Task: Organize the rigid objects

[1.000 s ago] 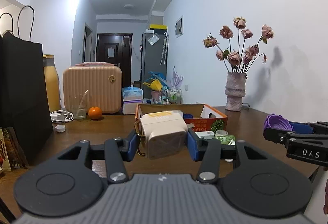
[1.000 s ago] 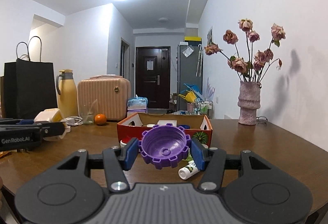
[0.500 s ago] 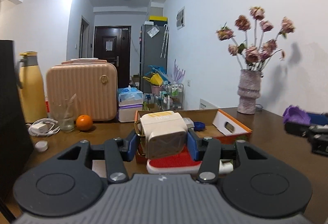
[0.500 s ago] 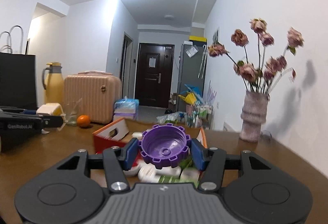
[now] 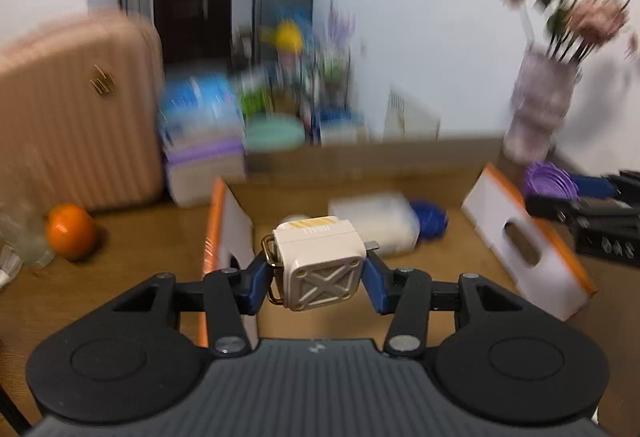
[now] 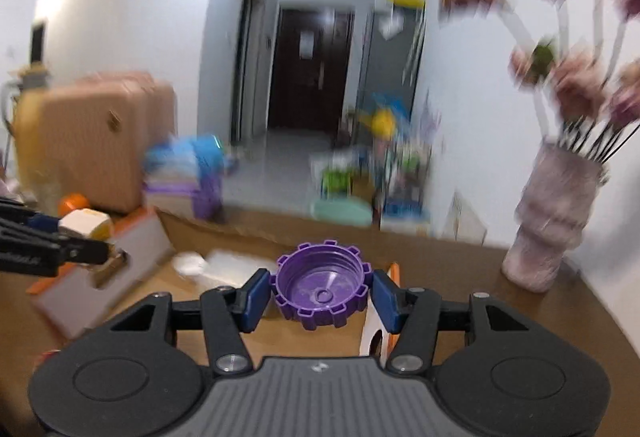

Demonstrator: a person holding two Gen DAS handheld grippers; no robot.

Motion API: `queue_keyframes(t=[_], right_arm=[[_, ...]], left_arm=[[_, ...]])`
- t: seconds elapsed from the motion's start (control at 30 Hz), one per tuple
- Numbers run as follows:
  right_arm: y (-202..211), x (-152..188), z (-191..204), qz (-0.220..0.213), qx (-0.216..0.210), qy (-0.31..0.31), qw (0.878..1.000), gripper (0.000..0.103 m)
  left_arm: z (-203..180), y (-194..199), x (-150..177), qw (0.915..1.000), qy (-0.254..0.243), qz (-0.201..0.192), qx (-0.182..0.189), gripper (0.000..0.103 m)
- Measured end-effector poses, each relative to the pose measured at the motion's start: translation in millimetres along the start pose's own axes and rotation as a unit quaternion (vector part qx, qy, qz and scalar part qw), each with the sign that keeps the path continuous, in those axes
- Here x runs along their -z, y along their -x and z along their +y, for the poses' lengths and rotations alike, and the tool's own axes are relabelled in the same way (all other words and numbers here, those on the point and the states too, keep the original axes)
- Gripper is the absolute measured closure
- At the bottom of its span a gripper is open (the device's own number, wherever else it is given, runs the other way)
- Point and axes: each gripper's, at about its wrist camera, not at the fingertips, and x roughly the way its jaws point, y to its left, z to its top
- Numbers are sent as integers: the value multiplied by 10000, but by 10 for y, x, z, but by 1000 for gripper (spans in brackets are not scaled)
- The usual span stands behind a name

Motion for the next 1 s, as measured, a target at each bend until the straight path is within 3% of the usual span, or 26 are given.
queue_keyframes(t=[0.07, 0.17, 0.3, 0.4, 0.5, 0.6, 0.77, 1.0], right_arm=[[-367, -109, -81, 486, -162, -152, 9986, 49], [-820, -182, -134, 972, 61, -135, 9952, 49], [-1174, -149, -149, 1211, 219, -165, 9923, 49], [-1306, -142, -140, 1271, 236, -114, 9915, 48], [-1341, -171, -99, 1276, 364, 7, 9912, 40], [-1249, -222, -100, 1183, 472, -14, 9919, 38], [-866, -343, -121, 1027, 415, -86, 9938, 32], [-8, -515, -33, 825, 75, -94, 9965, 24]], left_arm=[[69, -313, -110, 9976, 73, 623, 302, 54], [186, -730, -227, 9902, 170, 1364, 264, 54], [272, -1027, -330, 9835, 138, 1786, 243, 54], [276, -1104, -375, 9851, 234, 1698, 156, 52], [328, -1148, -460, 9828, 489, 1773, 176, 49], [318, -939, -534, 9885, 445, 1444, 50, 33], [351, -447, -599, 9924, 261, 1205, -41, 32], [275, 387, -652, 9986, -180, 455, -213, 12]])
